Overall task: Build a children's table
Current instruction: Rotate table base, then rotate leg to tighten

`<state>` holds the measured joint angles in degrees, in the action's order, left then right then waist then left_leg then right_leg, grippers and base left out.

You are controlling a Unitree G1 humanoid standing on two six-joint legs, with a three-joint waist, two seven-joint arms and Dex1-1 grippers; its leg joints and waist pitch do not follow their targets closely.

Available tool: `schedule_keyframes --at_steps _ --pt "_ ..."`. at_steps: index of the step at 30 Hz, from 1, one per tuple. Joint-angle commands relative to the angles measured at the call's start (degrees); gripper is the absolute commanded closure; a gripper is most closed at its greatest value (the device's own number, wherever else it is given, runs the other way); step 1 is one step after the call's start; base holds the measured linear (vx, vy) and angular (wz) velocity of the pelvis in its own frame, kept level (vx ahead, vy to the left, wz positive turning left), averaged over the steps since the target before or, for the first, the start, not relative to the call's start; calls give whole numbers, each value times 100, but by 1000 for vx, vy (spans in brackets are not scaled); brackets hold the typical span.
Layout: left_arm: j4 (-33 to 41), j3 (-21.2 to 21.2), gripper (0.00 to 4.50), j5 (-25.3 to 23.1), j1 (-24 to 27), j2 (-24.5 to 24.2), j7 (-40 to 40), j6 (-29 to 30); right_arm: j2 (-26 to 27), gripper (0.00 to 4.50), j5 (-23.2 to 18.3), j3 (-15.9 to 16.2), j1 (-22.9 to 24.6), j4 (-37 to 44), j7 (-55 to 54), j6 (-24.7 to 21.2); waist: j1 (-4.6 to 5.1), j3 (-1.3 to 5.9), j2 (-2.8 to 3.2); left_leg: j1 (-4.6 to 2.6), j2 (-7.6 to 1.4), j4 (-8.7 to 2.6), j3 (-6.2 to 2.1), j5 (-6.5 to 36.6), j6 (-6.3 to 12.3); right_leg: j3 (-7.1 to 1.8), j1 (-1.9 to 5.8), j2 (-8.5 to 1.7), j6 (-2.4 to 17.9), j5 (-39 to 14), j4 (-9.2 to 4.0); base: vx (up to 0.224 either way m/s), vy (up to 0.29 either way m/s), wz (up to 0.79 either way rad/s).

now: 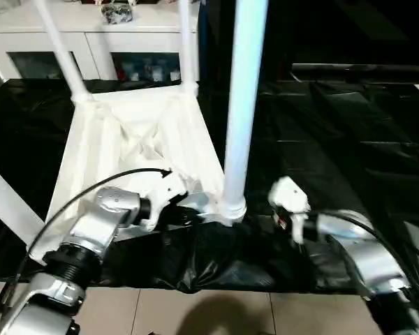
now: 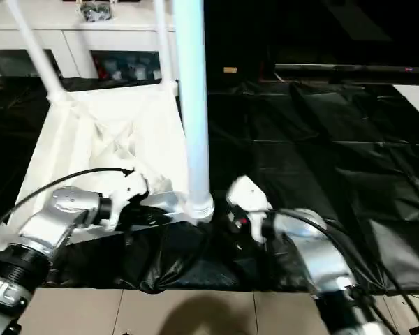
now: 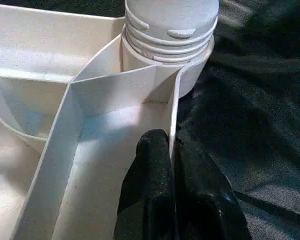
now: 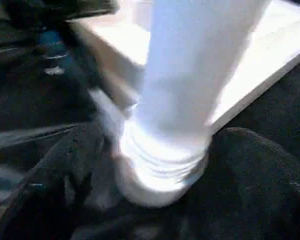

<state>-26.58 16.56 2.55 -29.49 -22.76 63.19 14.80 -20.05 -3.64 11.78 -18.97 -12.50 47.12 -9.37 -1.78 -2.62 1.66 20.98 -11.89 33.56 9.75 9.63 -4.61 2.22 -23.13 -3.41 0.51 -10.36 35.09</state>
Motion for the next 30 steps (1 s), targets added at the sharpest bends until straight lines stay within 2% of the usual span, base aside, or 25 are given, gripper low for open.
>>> schedule_keyframes --at_steps 1,2,4,7,8,9,11,17,22,26,27,28,30 --pt "-99 -97 450 130 116 133 -188 78 32 9 206 -17 -184 -270 -338 -2 -36 327 -98 -36 -42 -352 12 1372 144 -184 247 -316 1046 -1701 -496 0 0 0" --pt "-98 -93 450 121 109 160 -206 92 54 9 243 -7 -247 -371 -404 -8 -39 325 -81 -29 -43 -353 8 1430 143 -187 257 -327 1034 -1751 -492 0 0 0" --pt "-64 -94 450 103 109 203 -290 104 74 9 260 33 -315 -468 -379 23 -35 323 -86 -25 -44 -361 0 1483 134 -182 264 -328 972 -1825 -499 0 0 0" --pt "67 -83 450 88 143 228 -324 193 111 9 297 63 -385 -545 -330 65 -36 326 -121 -15 -41 -353 8 1435 159 -187 267 -332 916 -1850 -501 0 0 0" --pt "106 -66 450 69 155 220 -326 209 123 9 306 80 -414 -585 -327 85 -39 326 -107 -14 -37 -352 7 1402 167 -186 264 -328 913 -1845 -499 0 0 0" --pt "119 -65 450 19 166 208 -395 205 160 9 312 105 -487 -683 -339 117 -31 326 -139 -6 -39 -351 10 1376 177 -186 267 -324 910 -1819 -498 0 0 0" --pt "102 -70 450 27 164 177 -347 210 189 9 317 118 -544 -747 -356 136 -29 325 -116 -15 -44 -352 8 1382 182 -187 257 -333 948 -1811 -493 0 0 0" --pt "-1 -123 450 55 133 124 -379 152 261 9 339 143 -697 -982 -347 247 -30 335 -119 -13 -44 -347 15 1324 183 -190 267 -334 1009 -1609 -476 0 0 0" --pt "20 -177 450 166 134 119 -258 205 298 9 325 153 -853 -1244 -298 323 -20 318 -123 -13 -44 -358 11 1411 168 -184 260 -335 972 -1821 -490 0 0 0" --pt "24 -197 450 205 163 117 -211 171 332 34 299 149 -914 -1398 -258 351 -20 322 -130 -14 -50 -357 14 1389 176 -192 260 -336 983 -1752 -487 0 0 0" --pt "22 -181 450 208 176 85 -156 158 358 51 276 141 -944 -1442 -239 362 -16 326 -167 -10 -50 -354 19 1363 187 -192 265 -335 985 -1714 -483 0 0 0" --pt "13 -167 450 208 188 47 -101 165 375 59 267 151 -971 -1468 -206 381 -23 328 -139 -7 -47 -353 16 1315 199 -193 266 -341 996 -1673 -473 0 0 0" --pt "0 -156 450 205 190 23 -63 173 379 69 266 166 -993 -1498 -172 407 -19 331 -137 -8 -54 -352 17 1262 208 -194 266 -335 1032 -1542 -461 0 0 0"
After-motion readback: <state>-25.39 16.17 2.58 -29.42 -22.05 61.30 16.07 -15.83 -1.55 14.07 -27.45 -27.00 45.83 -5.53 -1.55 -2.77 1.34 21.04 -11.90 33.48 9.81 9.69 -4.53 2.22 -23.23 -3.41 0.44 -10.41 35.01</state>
